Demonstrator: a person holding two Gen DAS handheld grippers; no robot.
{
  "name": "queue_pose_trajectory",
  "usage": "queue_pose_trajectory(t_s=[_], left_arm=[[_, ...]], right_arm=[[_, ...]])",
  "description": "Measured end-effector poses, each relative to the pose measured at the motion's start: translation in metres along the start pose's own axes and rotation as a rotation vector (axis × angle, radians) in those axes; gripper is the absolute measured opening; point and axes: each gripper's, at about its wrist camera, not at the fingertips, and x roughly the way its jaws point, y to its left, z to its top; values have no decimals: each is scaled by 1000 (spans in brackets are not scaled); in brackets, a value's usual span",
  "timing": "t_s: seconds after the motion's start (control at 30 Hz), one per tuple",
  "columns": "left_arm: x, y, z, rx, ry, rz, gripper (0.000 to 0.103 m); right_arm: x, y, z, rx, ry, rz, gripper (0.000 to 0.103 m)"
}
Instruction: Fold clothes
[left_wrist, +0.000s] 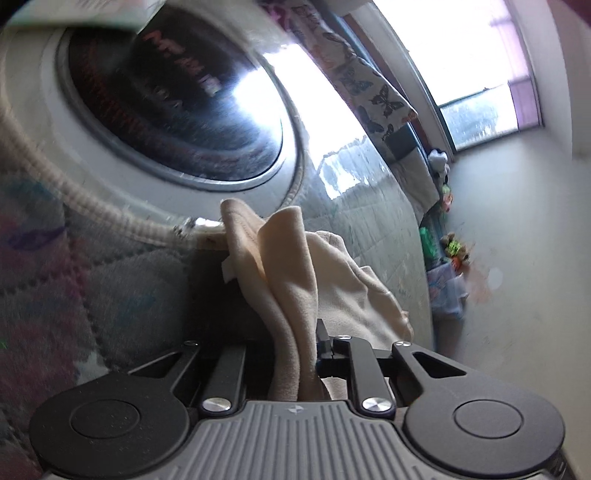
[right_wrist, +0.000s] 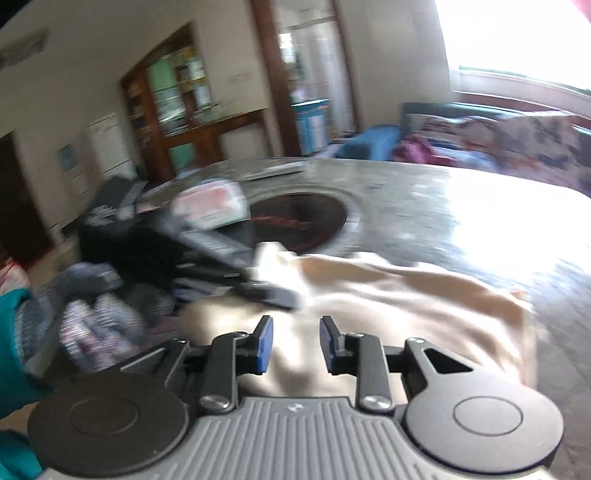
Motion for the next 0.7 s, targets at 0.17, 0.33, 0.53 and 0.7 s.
queue_pose_trajectory(t_s=[0.17, 0.33, 0.53, 0.7], left_arm=[[3, -22, -6, 135, -11, 72, 18], [5, -34, -9, 216, -15, 120, 18], [13, -41, -8, 238, -10, 135, 18], [14, -41, -7, 242, -7, 140, 19]], right_arm=[[-5, -45, -5, 121, -13, -151, 40], [1, -97, -13, 258, -43, -261, 41], [11, -132, -18, 333, -52, -295, 44], [14, -147, -20, 393, -64, -255, 42]])
